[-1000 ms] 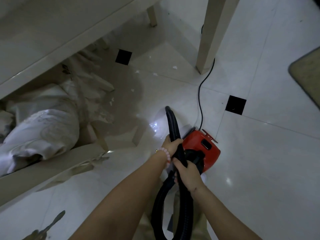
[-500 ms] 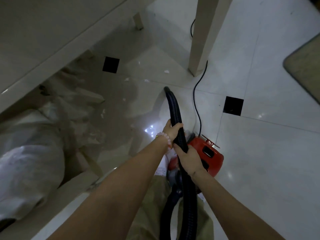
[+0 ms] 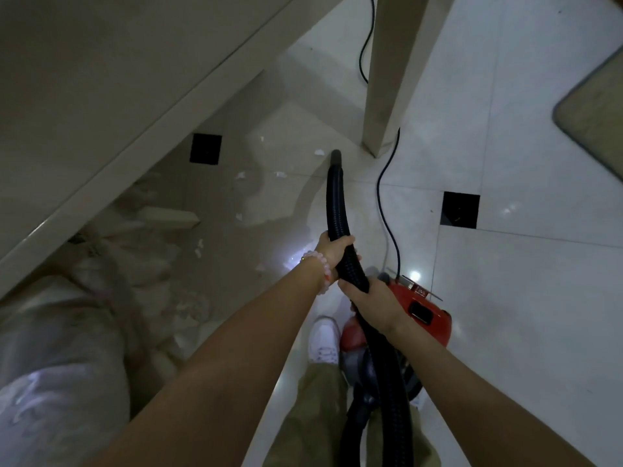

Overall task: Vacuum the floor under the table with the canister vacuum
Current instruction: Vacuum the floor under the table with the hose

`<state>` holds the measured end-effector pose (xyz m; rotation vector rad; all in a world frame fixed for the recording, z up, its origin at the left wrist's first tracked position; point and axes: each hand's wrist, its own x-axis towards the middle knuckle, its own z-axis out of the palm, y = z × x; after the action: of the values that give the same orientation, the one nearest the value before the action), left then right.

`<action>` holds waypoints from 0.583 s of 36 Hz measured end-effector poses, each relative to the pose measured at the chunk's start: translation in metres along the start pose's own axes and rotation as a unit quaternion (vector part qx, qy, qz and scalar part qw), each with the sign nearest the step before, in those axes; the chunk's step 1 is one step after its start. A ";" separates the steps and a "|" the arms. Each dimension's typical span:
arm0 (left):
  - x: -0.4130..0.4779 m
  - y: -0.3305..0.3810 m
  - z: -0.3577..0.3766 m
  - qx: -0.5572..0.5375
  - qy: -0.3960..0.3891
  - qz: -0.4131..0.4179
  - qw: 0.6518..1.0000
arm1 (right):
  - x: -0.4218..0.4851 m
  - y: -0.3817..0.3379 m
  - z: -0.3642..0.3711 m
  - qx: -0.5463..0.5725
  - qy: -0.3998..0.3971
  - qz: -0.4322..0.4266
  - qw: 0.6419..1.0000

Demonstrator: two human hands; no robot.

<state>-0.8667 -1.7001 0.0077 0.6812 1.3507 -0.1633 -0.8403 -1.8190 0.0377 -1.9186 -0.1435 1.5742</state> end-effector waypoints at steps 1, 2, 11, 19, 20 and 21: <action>0.000 -0.002 -0.001 -0.003 0.001 -0.002 1.000 | 0.000 0.001 -0.001 -0.001 -0.005 0.003 1.000; 0.000 -0.004 -0.002 -0.007 0.004 -0.002 1.000 | 0.000 0.001 -0.001 -0.003 -0.010 0.004 1.000; 0.001 -0.014 -0.011 -0.037 0.026 0.005 0.999 | 0.001 0.000 0.000 0.002 -0.039 0.009 0.999; -0.002 -0.013 -0.012 -0.048 0.043 0.010 0.998 | 0.002 -0.003 -0.001 -0.001 -0.050 0.007 0.999; -0.002 -0.013 -0.010 -0.048 0.045 0.010 0.998 | 0.002 -0.002 -0.001 -0.006 -0.050 0.007 0.999; -0.003 -0.013 -0.009 -0.048 0.045 0.011 0.998 | 0.002 -0.001 -0.002 -0.014 -0.050 0.006 0.999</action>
<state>-0.8817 -1.7065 0.0056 0.6280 1.4283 -0.0506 -0.8373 -1.8182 0.0366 -1.8652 -0.1973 1.6845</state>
